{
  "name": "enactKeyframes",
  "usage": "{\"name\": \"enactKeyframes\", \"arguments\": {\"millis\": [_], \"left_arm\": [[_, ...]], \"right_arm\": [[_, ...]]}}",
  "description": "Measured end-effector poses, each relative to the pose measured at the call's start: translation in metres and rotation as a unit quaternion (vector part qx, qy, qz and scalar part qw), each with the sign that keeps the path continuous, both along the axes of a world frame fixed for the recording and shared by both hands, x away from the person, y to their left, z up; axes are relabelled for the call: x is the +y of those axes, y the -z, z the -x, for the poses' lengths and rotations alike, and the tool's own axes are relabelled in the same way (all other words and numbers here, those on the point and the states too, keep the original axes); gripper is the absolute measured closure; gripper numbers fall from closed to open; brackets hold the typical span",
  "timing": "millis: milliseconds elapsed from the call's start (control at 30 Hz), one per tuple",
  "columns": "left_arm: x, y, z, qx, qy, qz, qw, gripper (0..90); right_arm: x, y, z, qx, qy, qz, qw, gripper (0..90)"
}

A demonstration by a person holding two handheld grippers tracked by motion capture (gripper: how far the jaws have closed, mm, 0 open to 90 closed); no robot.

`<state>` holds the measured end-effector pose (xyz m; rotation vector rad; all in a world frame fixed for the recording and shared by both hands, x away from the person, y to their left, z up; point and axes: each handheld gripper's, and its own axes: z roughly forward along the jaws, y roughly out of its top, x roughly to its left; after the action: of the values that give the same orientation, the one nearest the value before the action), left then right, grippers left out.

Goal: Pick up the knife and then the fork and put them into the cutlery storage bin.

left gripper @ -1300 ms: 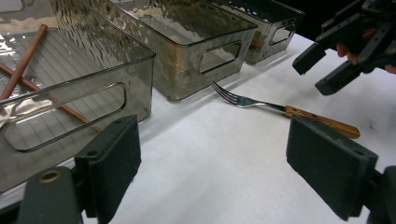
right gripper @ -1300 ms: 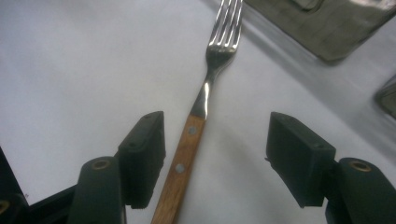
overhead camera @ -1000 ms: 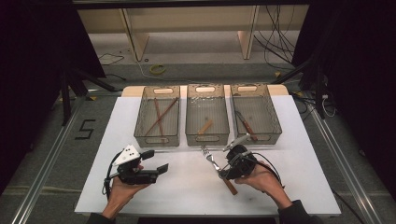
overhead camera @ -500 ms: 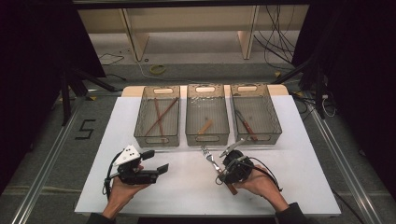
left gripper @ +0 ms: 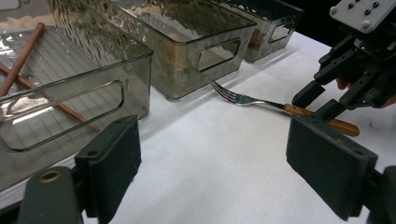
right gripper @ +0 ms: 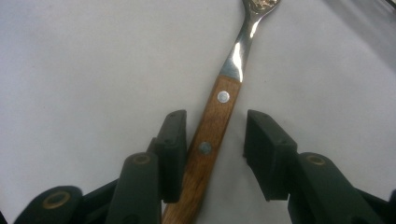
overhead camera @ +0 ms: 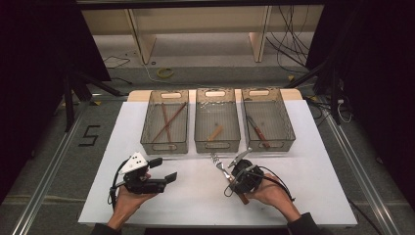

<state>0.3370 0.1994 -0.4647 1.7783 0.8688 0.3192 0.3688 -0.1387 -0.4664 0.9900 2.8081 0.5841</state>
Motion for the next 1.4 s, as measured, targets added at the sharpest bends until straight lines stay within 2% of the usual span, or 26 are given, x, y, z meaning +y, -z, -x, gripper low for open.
{"name": "enactKeyframes", "arguments": {"millis": [233,467,1000,1267,1400], "left_arm": [[-0.001,0.000,0.000,-0.001,-0.001,0.001,1.0000,17.2],[-0.001,0.000,0.000,-0.001,0.001,-0.001,1.0000,17.3],[-0.001,0.000,0.000,-0.001,0.001,-0.002,1.0000,17.5],[-0.001,0.000,0.000,0.000,0.001,-0.003,1.0000,17.6],[-0.001,0.000,0.000,0.000,0.001,-0.002,1.0000,17.6]], "right_arm": [[0.002,-0.001,-0.002,-0.005,-0.010,0.021,0.9997,65.7],[0.002,-0.001,-0.004,-0.003,-0.011,0.026,0.9996,69.8],[0.000,-0.002,-0.010,0.012,-0.005,0.024,0.9996,76.9],[0.001,-0.002,-0.009,0.007,-0.012,0.028,0.9995,77.4],[-0.001,-0.002,-0.010,0.009,-0.016,0.023,0.9996,77.5]]}}
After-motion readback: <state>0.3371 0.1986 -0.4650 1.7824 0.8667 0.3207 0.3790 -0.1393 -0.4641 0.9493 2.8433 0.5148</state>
